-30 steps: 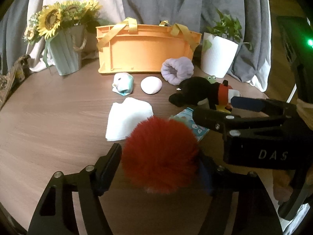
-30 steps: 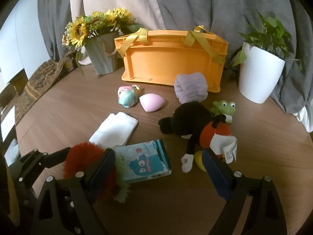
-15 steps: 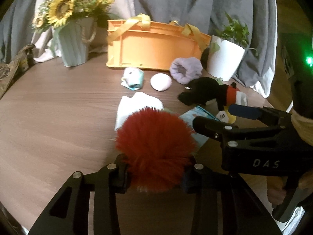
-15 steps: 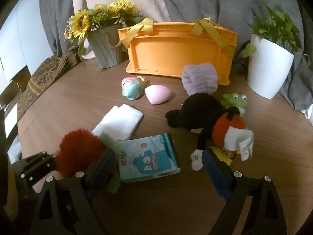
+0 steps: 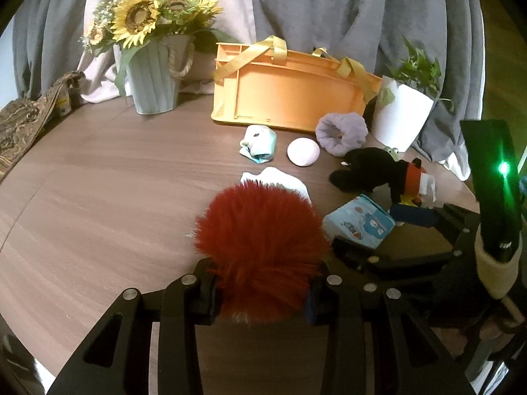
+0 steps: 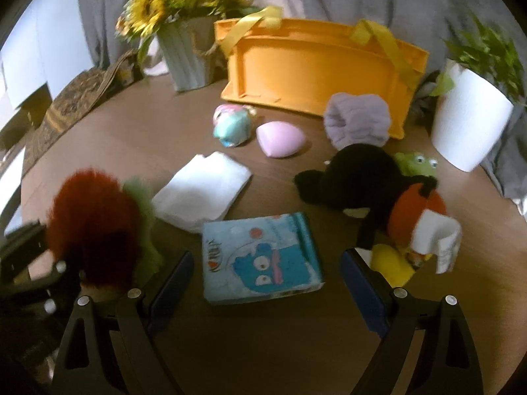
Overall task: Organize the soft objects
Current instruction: 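Grasp the blue cartoon tissue box with the right tool while the left tool lifts the pompom, then carry the pompom and box into the orange crate and open both tools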
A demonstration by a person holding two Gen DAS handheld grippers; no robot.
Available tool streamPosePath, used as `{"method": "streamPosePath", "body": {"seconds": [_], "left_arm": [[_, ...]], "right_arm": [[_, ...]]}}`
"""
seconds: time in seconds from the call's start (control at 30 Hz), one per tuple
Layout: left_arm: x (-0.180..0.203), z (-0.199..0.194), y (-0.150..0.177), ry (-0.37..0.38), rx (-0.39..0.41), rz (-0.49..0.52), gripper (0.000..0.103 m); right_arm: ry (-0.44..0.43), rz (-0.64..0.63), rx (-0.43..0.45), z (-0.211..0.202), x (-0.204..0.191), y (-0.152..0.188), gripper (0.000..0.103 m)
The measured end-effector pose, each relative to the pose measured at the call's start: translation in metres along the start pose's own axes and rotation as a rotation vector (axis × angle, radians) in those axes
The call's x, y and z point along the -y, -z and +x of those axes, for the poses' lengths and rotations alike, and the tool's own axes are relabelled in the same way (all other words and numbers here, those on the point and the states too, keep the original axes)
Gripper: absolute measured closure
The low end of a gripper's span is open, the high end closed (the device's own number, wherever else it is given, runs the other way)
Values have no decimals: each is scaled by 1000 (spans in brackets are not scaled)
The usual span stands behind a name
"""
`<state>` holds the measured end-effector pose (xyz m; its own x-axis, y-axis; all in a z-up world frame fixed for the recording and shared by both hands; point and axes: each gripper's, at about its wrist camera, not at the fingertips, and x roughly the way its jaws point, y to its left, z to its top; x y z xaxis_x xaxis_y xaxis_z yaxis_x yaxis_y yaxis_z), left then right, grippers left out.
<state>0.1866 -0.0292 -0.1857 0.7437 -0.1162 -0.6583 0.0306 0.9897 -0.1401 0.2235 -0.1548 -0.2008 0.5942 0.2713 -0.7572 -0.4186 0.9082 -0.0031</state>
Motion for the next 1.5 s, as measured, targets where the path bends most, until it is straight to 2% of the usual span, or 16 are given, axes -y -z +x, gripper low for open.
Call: {"method": "streamPosePath", "body": {"seconds": [0.1,0.17,0.43,0.7,1.07,1.5], "left_arm": [[-2,2,-2,-3,-3,-1,66],[-2,3,-4,-1,-5,0,66],[-4,-1,-16,12,3,6,66],[-6,-19,-44,26,52,19,66],[-11,-46,-100,75,158,62,66],[-15,-53,-167,111,269,130,66]], "right_arm": [[4,5,0,4,0,0,13],[4,9,-5,4,0,0,27],[23,46,20,-6,1,-5,27],[54,117,57,-30,4,-20,27],[114,197,171,-73,5,-59,27],[195,274,303,-100,12,-113,27]]}}
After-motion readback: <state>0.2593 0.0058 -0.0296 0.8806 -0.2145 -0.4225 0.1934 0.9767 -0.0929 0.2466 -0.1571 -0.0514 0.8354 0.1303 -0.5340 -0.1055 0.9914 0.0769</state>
